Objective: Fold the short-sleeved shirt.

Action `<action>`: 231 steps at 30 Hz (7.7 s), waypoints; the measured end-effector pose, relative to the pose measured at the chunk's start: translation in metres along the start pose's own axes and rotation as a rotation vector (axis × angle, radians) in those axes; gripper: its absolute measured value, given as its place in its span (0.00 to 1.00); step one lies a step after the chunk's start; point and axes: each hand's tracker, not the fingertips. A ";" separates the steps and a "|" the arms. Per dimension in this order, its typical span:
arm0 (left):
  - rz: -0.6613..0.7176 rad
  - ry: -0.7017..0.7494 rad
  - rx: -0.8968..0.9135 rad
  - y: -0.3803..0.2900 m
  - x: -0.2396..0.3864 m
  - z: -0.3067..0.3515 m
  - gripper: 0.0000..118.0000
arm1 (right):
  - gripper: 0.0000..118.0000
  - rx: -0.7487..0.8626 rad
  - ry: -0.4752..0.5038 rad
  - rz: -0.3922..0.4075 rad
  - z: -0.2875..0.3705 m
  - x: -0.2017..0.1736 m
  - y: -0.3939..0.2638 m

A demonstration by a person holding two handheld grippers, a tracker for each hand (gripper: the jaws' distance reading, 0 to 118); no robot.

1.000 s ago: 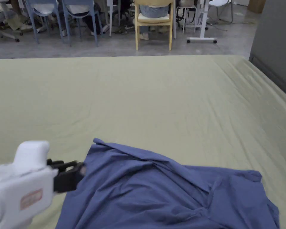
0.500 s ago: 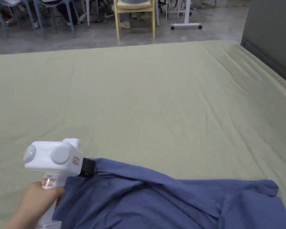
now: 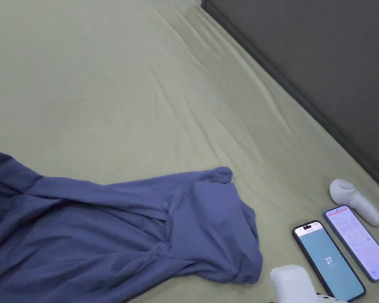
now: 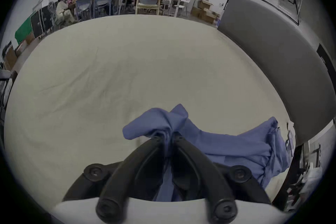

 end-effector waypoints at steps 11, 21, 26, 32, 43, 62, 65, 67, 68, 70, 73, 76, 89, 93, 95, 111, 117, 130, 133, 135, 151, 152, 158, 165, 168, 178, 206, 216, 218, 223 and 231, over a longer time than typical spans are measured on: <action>0.054 0.014 0.027 0.006 0.001 0.005 0.03 | 0.08 0.022 -0.045 0.021 -0.052 0.009 0.014; 0.208 -0.059 0.318 0.014 -0.019 0.109 0.03 | 0.08 0.339 0.045 0.065 0.068 0.012 0.025; 0.128 -0.014 0.547 0.012 -0.001 0.229 0.03 | 0.07 0.618 0.057 0.123 0.167 0.003 0.053; 0.012 -0.015 0.780 0.003 0.044 0.389 0.03 | 0.06 0.893 0.172 0.153 0.260 -0.002 0.085; -0.032 0.143 0.766 0.123 0.056 0.478 0.03 | 0.06 0.968 0.390 0.176 0.292 -0.027 0.273; 0.304 0.288 0.362 0.191 -0.129 0.142 0.03 | 0.06 0.549 0.228 0.145 0.006 -0.106 0.497; 0.378 0.261 0.201 0.119 -0.141 0.052 0.03 | 0.05 0.434 0.209 0.104 -0.096 -0.093 0.452; 0.416 0.242 0.109 0.076 -0.135 0.014 0.03 | 0.05 0.344 0.184 0.109 -0.147 -0.088 0.413; 0.416 0.239 0.068 0.063 -0.138 0.000 0.03 | 0.05 0.307 0.157 0.118 -0.170 -0.086 0.397; 0.412 0.250 0.058 0.049 -0.142 -0.006 0.03 | 0.05 0.280 0.180 0.084 -0.189 -0.077 0.373; 0.445 0.216 0.095 0.028 -0.137 0.015 0.03 | 0.05 0.303 0.200 0.057 -0.189 -0.063 0.346; 0.444 0.159 0.139 0.004 -0.121 0.047 0.03 | 0.04 0.331 0.219 0.067 -0.166 -0.047 0.316; 0.372 0.102 0.063 -0.164 -0.047 0.180 0.03 | 0.04 0.244 0.232 0.094 -0.041 0.054 0.105; 0.373 0.156 -0.041 -0.229 -0.035 0.193 0.03 | 0.04 0.146 0.177 0.072 -0.017 0.086 0.040; 0.430 0.132 -0.066 -0.252 -0.034 0.192 0.03 | 0.04 0.121 0.168 0.067 -0.013 0.092 0.019; 0.165 0.302 0.323 -0.280 0.074 0.339 0.48 | 0.45 0.224 0.210 0.185 0.109 0.022 0.012; 0.183 0.306 0.234 -0.281 0.088 0.338 0.00 | 0.02 0.223 0.266 0.146 0.114 0.001 -0.010; 0.422 0.208 -0.070 -0.258 -0.020 0.192 0.82 | 0.02 0.148 0.312 0.155 0.098 -0.009 -0.001; 0.420 0.212 -0.090 -0.256 -0.044 0.157 0.82 | 0.02 0.117 0.301 0.166 0.089 -0.016 -0.001; 0.391 0.244 -0.119 -0.252 -0.044 0.142 0.82 | 0.02 0.096 0.292 0.170 0.085 -0.019 0.001; 0.397 0.069 0.063 -0.229 0.009 0.192 0.06 | 1.00 0.150 0.341 -0.039 0.001 0.035 0.170; 0.400 0.068 0.062 -0.226 0.009 0.194 0.06 | 1.00 0.105 0.288 -0.056 -0.020 0.044 0.194; 0.430 0.052 0.071 -0.217 0.001 0.182 0.06 | 0.73 -0.141 0.147 -0.090 -0.145 0.035 0.245; 0.418 0.058 0.061 -0.209 -0.004 0.168 0.06 | 0.14 -0.078 0.007 0.151 -0.155 0.024 0.254; 0.401 0.056 0.073 -0.203 0.002 0.171 0.06 | 0.04 -0.050 0.035 0.189 -0.133 0.010 0.245; 0.279 -0.049 0.389 -0.122 0.021 0.267 0.06 | 0.04 0.375 0.336 0.116 0.058 -0.014 0.246; 0.075 0.226 0.759 0.283 0.035 0.485 0.06 | 0.04 0.944 0.389 0.117 0.366 -0.090 0.544; 0.034 0.311 0.689 0.312 -0.006 0.336 0.06 | 0.04 0.870 0.343 0.068 0.242 -0.104 0.599; 0.053 0.277 0.609 0.294 -0.022 0.282 0.06 | 0.04 0.787 0.342 0.054 0.185 -0.095 0.592; 0.128 0.231 0.409 0.216 -0.049 0.145 0.06 | 0.04 0.604 0.318 0.038 0.036 -0.070 0.543; 0.264 0.199 0.186 0.117 -0.077 0.023 0.06 | 0.04 0.352 0.310 -0.055 -0.118 -0.036 0.442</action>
